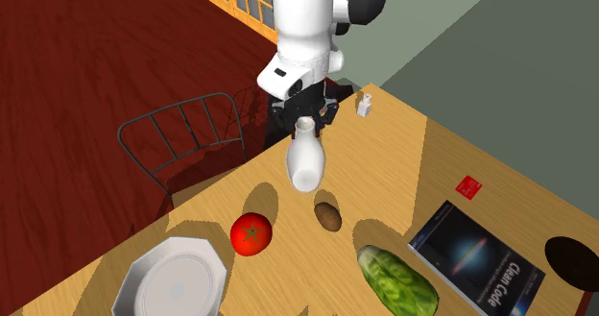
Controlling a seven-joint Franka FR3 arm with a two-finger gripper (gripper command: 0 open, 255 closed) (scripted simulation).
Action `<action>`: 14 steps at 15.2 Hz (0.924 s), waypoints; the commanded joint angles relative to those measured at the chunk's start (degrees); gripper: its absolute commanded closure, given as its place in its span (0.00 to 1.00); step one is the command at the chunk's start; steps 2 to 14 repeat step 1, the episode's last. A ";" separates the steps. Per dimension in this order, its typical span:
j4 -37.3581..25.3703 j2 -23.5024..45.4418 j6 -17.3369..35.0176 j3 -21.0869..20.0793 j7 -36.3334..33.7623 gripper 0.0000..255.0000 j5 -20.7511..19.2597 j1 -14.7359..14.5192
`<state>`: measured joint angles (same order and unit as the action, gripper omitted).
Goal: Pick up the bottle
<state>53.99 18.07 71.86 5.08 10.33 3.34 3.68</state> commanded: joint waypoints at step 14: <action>-1.76 0.71 -1.05 -0.01 -0.04 1.00 0.08 0.06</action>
